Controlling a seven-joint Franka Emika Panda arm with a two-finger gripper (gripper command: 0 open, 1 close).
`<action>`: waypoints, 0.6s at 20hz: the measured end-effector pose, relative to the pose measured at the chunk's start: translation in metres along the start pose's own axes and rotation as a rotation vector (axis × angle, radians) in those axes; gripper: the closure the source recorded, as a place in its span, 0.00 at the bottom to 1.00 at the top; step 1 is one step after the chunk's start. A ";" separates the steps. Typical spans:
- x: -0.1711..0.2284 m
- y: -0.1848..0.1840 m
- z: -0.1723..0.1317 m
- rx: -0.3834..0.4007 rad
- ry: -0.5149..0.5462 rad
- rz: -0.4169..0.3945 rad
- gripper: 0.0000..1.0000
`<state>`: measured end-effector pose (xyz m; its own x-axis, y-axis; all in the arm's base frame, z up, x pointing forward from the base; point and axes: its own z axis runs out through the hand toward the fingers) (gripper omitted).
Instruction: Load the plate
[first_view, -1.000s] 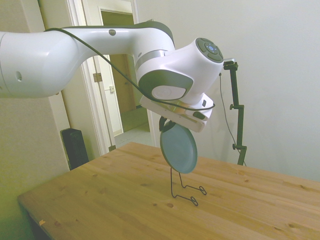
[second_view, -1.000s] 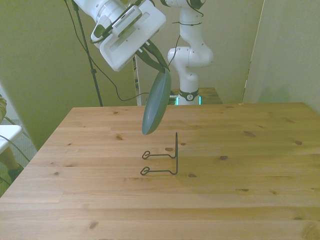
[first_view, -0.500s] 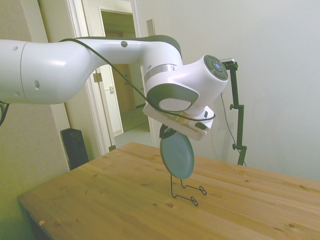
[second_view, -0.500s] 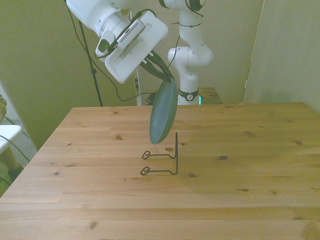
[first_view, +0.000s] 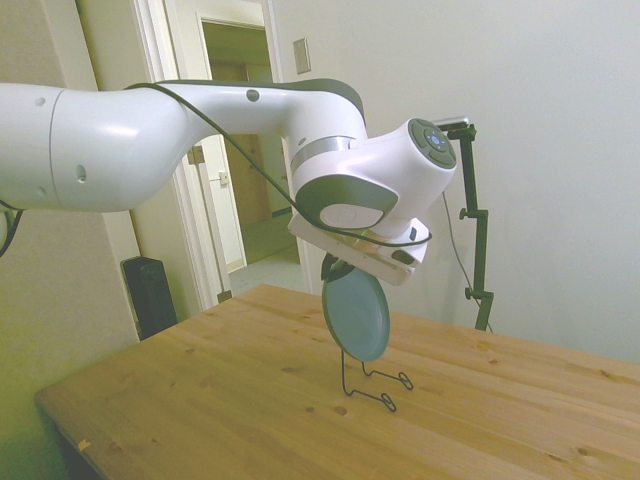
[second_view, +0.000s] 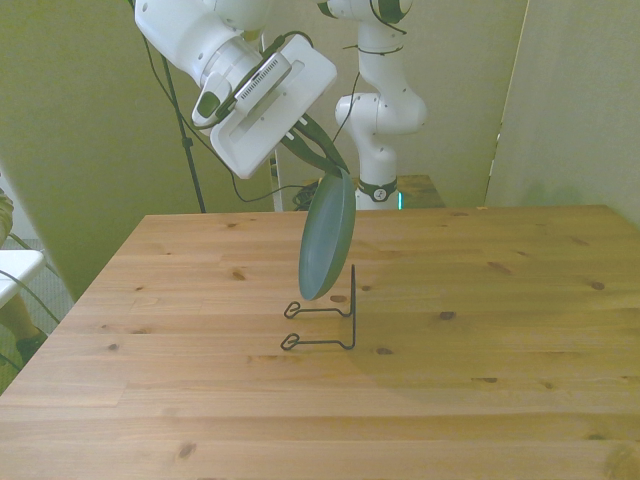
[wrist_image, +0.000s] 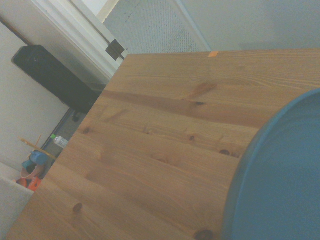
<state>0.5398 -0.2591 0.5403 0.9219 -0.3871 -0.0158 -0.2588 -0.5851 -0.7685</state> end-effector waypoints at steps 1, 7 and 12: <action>-0.001 0.003 -0.001 0.010 -0.005 -0.003 1.00; 0.002 0.027 -0.006 0.050 -0.016 0.001 1.00; 0.008 0.041 -0.003 0.055 -0.033 -0.001 1.00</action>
<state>0.5353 -0.2886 0.5103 0.9314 -0.3624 -0.0349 -0.2422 -0.5452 -0.8026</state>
